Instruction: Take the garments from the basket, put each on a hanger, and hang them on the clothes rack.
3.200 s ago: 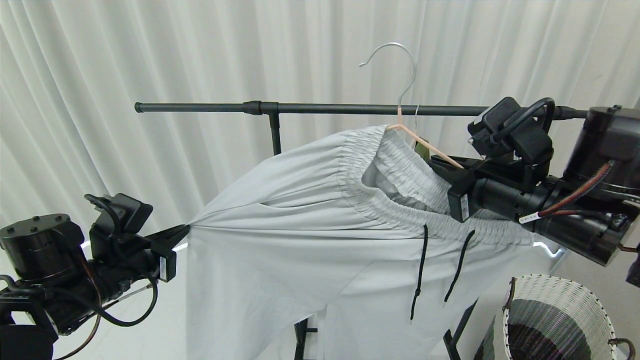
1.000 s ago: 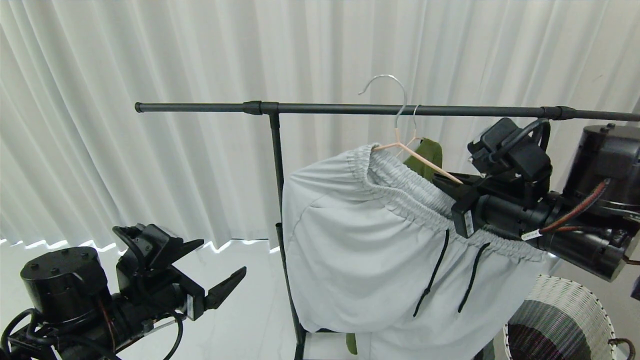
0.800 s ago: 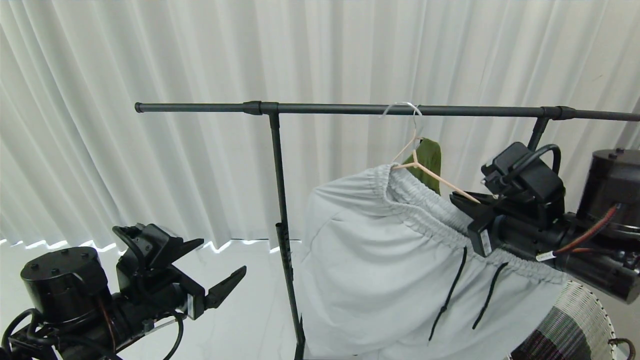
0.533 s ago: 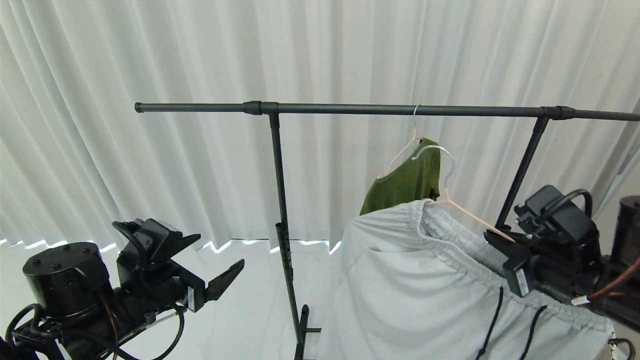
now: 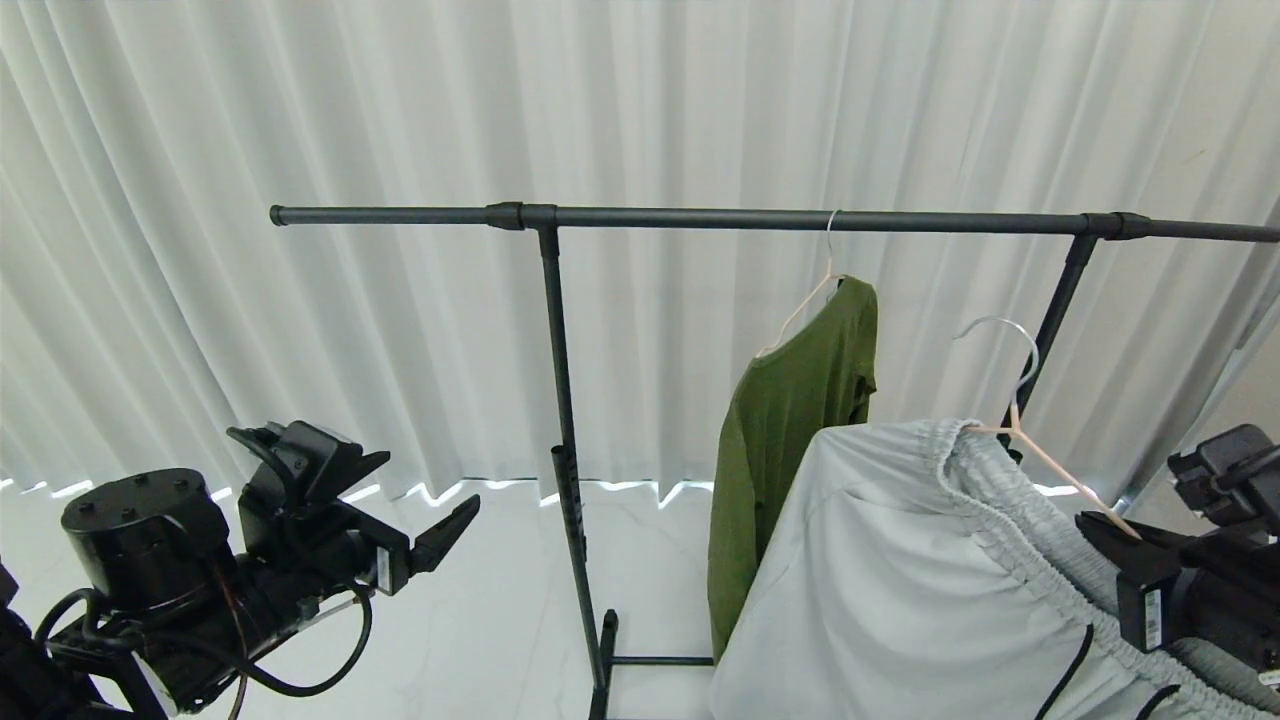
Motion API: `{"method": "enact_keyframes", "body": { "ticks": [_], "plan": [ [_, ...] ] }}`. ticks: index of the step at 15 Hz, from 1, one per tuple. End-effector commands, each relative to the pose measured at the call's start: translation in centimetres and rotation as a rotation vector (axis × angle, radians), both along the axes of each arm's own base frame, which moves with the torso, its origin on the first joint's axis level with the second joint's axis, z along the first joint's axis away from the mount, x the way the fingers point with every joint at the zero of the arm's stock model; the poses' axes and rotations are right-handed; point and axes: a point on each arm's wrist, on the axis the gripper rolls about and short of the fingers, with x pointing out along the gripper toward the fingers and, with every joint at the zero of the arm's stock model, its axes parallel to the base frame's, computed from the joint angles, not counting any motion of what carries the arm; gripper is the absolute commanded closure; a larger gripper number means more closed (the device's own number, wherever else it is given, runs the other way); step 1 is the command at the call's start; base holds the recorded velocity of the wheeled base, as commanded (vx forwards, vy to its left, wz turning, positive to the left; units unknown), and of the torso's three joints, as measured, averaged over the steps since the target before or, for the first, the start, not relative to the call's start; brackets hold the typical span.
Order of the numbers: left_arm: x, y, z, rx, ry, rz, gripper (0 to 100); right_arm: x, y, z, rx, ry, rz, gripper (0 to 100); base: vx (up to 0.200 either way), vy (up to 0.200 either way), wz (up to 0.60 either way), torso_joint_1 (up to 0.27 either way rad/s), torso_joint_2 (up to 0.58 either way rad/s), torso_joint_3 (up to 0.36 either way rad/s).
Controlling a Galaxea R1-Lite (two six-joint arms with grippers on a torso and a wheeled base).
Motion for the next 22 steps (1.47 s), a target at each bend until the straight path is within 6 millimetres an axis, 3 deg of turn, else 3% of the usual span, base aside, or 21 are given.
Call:
{"method": "enact_keyframes", "body": {
  "ticks": [1, 3, 8, 13, 22],
  "plan": [
    [0.3, 0.0, -0.5, 0.002, 0.015, 0.002, 0, 0.0, -1.4, -0.1, 0.013, -0.001, -0.083, 100, 0.0, 0.0, 0.0, 0.0, 0.0, 0.0],
    [0.6, 0.3, -1.0, 0.001, 0.013, 0.015, 0, -0.2, -2.9, -1.1, 0.015, 0.036, -0.148, 100, 0.0, 0.0, 0.0, 0.0, 0.0, 0.0],
    [1.0, 0.6, -1.2, 0.003, -0.006, 0.03, 0, 0.1, -4.0, -0.3, 0.029, 0.002, -0.184, 100, 0.0, 0.0, 0.0, 0.0, 0.0, 0.0],
    [-1.8, 0.7, 0.5, -0.003, -0.054, 0.032, 0, 0.5, -5.6, 0.2, 0.007, -0.018, -0.277, 100, 0.0, 0.0, 0.0, 0.0, 0.0, 0.0],
    [-1.3, 0.7, 1.0, -0.002, -0.086, 0.031, 0, 1.0, -5.0, -0.7, -0.023, 0.027, -0.233, 100, 0.0, -0.022, 0.0, 0.0, 0.0, 0.0]
  ]
}}
